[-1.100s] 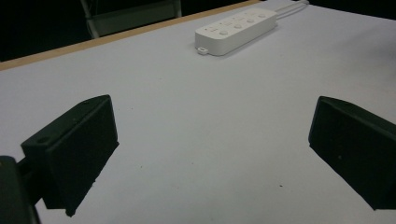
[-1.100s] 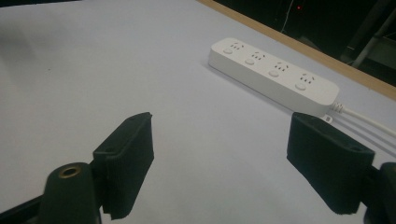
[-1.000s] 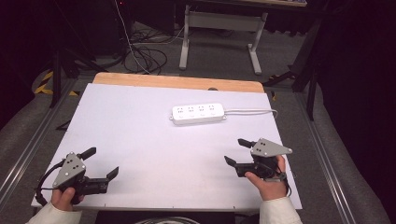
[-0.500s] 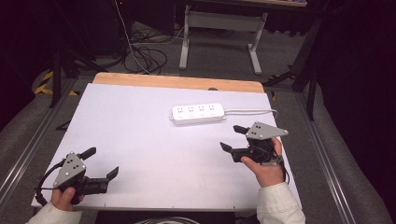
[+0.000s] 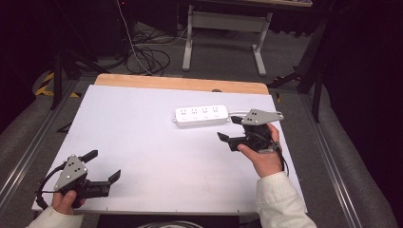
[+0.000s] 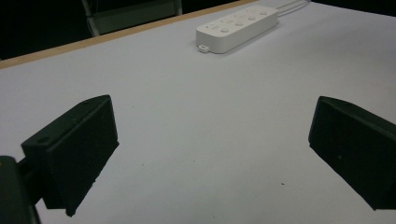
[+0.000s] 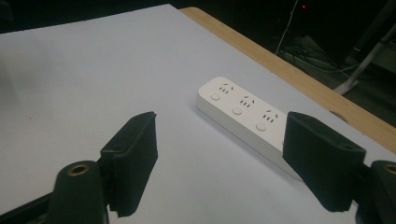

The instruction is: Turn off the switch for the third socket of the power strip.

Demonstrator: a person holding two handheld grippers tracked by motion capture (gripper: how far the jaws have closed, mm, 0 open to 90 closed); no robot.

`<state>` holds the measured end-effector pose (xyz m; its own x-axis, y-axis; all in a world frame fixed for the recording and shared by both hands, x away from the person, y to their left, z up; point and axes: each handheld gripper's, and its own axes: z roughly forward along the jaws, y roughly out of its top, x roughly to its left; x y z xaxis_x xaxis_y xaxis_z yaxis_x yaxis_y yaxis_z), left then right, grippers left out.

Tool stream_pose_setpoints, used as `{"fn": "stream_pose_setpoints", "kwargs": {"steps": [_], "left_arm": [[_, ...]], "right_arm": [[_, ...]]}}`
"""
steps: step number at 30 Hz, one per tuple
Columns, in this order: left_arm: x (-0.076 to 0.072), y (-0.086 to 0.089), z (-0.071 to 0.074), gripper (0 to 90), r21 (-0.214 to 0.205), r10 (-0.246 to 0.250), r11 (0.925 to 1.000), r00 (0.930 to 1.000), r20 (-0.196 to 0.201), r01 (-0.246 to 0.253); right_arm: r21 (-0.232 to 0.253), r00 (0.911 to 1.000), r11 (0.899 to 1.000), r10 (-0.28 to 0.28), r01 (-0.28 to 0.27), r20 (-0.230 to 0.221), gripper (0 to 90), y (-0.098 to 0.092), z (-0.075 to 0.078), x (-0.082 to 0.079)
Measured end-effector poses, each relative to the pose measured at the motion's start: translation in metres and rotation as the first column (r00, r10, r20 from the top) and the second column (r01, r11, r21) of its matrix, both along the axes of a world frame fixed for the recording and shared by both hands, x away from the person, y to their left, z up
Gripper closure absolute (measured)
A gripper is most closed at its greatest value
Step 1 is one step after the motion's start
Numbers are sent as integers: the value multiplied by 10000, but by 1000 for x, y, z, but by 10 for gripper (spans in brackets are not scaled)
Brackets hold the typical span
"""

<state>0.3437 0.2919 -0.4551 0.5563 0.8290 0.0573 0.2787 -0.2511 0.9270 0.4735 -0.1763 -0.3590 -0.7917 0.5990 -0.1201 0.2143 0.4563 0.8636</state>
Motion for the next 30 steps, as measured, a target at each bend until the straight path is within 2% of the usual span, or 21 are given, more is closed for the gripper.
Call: {"fn": "stream_pose_setpoints", "kwargs": {"steps": [7, 23, 29, 30], "left_arm": [[0, 0, 0, 17, -59, -38, 10000, 10000, -39, 37], [0, 0, 0, 18, -17, -1, 10000, 10000, -51, 1], [-1, 1, -1, 17, -34, 40, 10000, 9999, -95, -40], [0, 1, -1, 18, -35, 43, 10000, 9999, -94, -43]], "right_arm": [[33, 9991, 9999, -135, 137, -395, 273, 10, 5, 15], [-315, 9987, 9994, -175, 160, -485, 309, 26, 1, 44], [-493, 9989, 9984, -303, 286, -353, 344, 31, -3, 55], [-463, 9990, 9985, -316, 301, -323, 413, 32, -4, 56]]}}
